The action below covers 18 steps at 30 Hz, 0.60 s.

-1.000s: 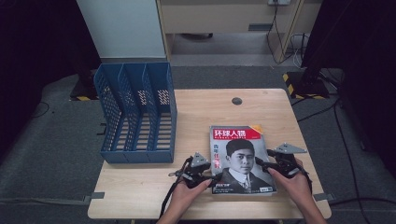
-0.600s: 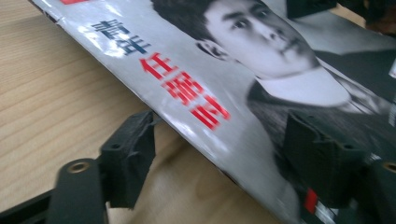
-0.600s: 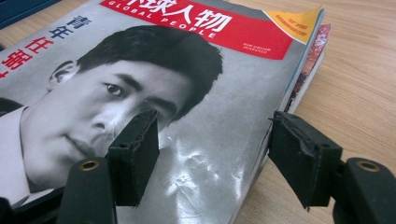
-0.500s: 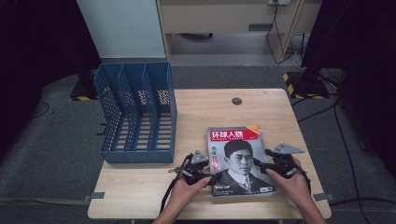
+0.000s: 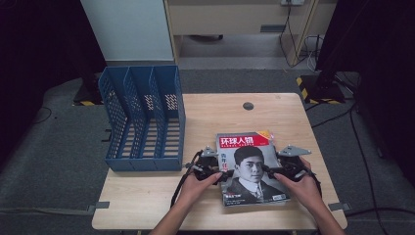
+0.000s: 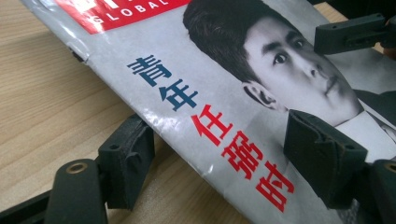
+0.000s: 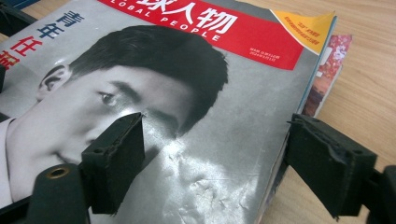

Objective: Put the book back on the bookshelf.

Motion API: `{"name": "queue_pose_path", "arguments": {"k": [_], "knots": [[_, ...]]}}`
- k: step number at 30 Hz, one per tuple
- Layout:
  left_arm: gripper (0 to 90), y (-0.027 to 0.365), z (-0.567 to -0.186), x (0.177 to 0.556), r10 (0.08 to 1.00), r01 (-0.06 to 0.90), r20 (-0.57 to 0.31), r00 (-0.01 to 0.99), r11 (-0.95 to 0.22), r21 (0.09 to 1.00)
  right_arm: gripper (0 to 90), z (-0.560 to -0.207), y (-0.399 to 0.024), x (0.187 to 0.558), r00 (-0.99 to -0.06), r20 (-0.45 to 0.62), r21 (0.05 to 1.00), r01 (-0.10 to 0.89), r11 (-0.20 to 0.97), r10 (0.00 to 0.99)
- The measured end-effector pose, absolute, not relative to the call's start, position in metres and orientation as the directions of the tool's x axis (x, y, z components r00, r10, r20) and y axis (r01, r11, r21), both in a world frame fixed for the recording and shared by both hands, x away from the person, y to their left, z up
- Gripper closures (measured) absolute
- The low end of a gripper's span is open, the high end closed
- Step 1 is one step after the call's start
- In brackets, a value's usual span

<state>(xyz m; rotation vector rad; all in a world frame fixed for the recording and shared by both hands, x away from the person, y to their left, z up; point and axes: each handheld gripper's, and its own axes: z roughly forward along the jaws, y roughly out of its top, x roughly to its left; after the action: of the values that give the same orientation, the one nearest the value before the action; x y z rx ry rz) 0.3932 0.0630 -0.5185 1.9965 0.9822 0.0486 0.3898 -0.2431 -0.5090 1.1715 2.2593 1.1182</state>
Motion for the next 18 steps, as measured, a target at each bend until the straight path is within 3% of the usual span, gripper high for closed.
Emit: {"name": "queue_pose_path", "arguments": {"k": [6,11,18], "knots": [[30.2,0.071,-0.511,0.397,0.680,0.633,-0.318,0.661,-0.277,0.723,24.5,-0.512,-0.239,0.392,-0.625,0.048,0.802,0.490,0.343,0.779],[36.9,0.080,-0.507,0.407,0.675,0.661,-0.371,0.638,-0.234,0.713,25.3,-0.513,-0.234,0.392,-0.651,0.047,0.802,0.477,0.360,0.758],[35.2,0.081,-0.501,0.431,0.680,0.690,-0.402,0.613,-0.212,0.692,27.0,-0.514,-0.238,0.393,-0.664,0.055,0.809,0.467,0.356,0.746]]}}
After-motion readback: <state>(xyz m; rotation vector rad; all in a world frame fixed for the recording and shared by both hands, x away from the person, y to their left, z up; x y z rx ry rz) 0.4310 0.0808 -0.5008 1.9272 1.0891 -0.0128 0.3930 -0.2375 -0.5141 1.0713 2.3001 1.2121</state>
